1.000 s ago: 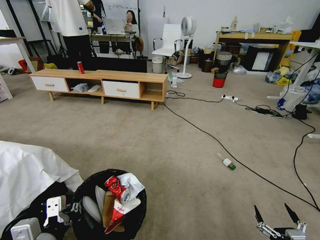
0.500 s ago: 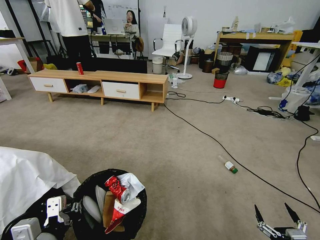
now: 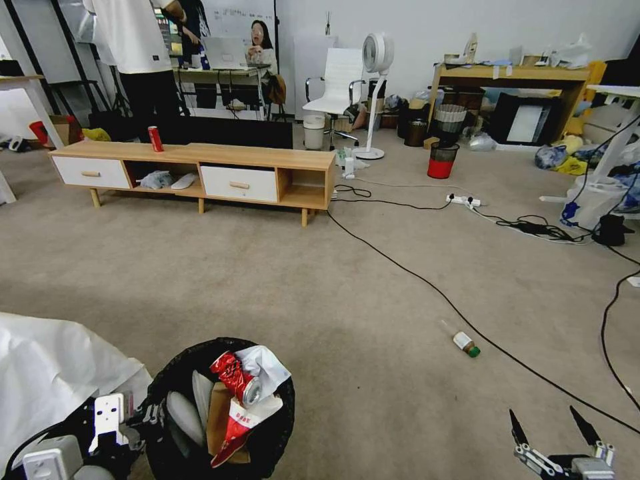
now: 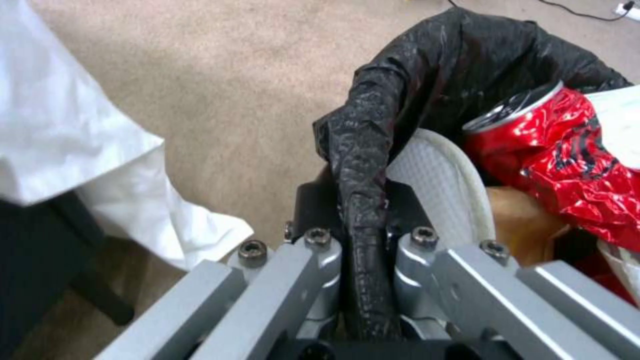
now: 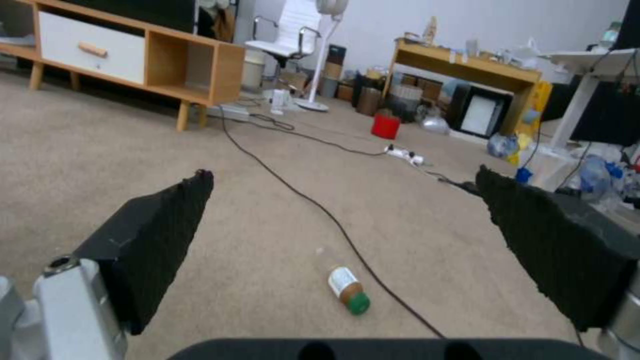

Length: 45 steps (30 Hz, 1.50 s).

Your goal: Pick up the trash bin and place the garbage on the floor into it.

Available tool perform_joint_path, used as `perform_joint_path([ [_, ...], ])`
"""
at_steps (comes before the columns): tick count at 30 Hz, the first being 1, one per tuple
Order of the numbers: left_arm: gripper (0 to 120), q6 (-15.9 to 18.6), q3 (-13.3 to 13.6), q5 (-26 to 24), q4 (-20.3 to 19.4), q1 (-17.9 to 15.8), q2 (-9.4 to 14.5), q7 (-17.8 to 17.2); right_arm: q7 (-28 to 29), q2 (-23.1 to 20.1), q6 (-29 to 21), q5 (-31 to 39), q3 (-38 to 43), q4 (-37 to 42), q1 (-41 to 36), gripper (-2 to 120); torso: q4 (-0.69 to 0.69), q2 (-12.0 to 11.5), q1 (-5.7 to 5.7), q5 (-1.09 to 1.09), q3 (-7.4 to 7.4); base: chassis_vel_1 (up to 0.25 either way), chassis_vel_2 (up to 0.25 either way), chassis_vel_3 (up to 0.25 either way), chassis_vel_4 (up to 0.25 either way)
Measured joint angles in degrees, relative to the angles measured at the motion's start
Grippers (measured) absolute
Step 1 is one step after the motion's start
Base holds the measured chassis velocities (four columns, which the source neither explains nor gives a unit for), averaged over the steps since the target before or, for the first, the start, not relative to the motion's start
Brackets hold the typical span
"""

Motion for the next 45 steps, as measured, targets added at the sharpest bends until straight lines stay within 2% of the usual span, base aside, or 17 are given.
perform_joint_path([
  [45, 4, 0.0, 0.1, -0.1, -0.3, 0.1, 0.0, 0.1, -0.1, 0.1, 0.4, 0.2, 0.0, 0.3, -0.1, 100, 0.00, 0.0, 0.00, -0.01, 0.00, -0.148, 0.150, 0.148, -0.145],
])
